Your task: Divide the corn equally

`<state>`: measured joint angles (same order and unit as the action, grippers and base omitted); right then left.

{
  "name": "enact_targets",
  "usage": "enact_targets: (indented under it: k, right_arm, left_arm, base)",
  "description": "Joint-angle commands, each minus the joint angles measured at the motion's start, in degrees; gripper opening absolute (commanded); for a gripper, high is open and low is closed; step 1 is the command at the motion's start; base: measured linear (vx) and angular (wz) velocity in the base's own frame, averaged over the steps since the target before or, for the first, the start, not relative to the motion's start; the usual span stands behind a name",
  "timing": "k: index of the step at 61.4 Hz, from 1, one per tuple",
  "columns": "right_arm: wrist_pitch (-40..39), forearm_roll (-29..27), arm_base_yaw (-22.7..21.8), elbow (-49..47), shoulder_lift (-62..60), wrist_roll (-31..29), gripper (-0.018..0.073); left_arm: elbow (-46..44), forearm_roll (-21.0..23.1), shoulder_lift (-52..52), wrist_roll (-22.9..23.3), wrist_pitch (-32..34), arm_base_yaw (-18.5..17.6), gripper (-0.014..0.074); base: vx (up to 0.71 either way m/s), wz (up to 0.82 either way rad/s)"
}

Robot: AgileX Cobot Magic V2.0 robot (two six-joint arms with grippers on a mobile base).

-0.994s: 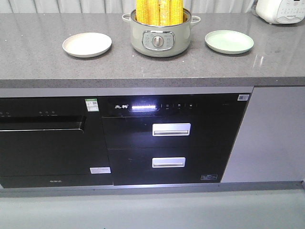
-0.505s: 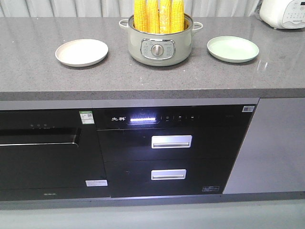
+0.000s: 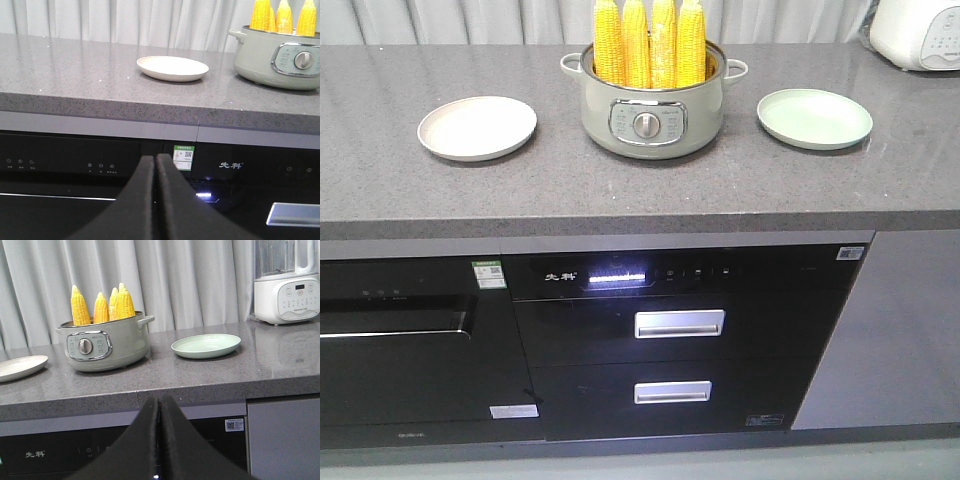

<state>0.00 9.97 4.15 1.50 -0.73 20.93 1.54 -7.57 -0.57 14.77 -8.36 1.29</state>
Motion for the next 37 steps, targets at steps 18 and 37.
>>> enact_targets:
  k: [18, 37]
  right_arm:
    - [-3.9, 0.7, -0.2, 0.6, -0.2, -0.7, -0.0001]
    - [-3.9, 0.7, -0.2, 0.6, -0.2, -0.7, -0.0001]
  left_arm:
    - [0.2, -0.1, -1.0, 0.7, 4.6, -0.3, -0.0007]
    - [0.2, -0.1, -1.0, 0.7, 4.6, -0.3, -0.0007]
  base:
    - [0.13, 0.0]
    - [0.12, 0.0]
